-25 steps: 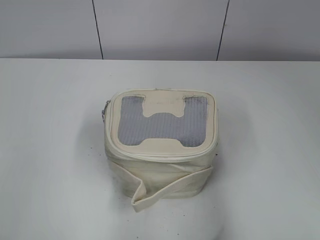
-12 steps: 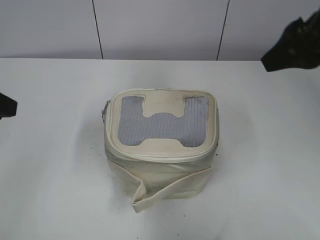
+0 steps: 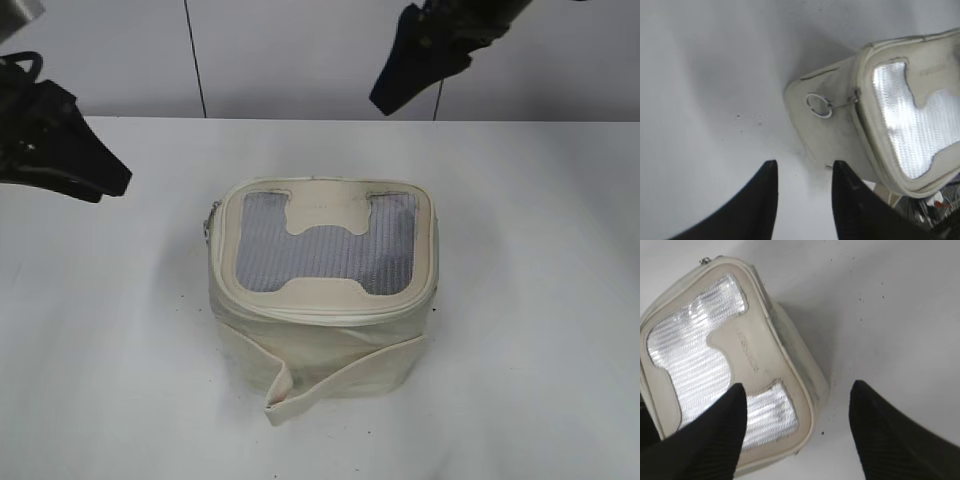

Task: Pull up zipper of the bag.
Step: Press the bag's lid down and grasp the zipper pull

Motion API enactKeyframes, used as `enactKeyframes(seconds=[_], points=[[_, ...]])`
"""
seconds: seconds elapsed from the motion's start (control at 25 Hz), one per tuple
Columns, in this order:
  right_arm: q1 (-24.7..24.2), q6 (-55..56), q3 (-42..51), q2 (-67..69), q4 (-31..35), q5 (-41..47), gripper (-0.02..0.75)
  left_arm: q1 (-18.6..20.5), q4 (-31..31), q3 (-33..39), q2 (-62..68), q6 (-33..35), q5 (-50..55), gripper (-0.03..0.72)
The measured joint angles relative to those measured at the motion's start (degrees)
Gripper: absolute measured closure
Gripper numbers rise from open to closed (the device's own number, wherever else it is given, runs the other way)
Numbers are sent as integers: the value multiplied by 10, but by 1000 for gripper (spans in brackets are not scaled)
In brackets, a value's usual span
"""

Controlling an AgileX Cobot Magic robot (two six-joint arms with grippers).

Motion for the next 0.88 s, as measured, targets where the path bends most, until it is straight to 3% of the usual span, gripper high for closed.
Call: enactKeyframes(seconds=[0.16,0.32,0.6,0.88], points=[[25,-16,-82,78,6,7,239,-25,-25,-29,48,60,34,349],[56,-33,-130,130,20,7,277,-36,-32,-47,84,79,41,311],[94,-56,-141,186,39,8,320,-37,-32,-70,117,80,37,303],[97,-76,-146,218,76,10,322,-37,-32,-70,119,80,32,302]])
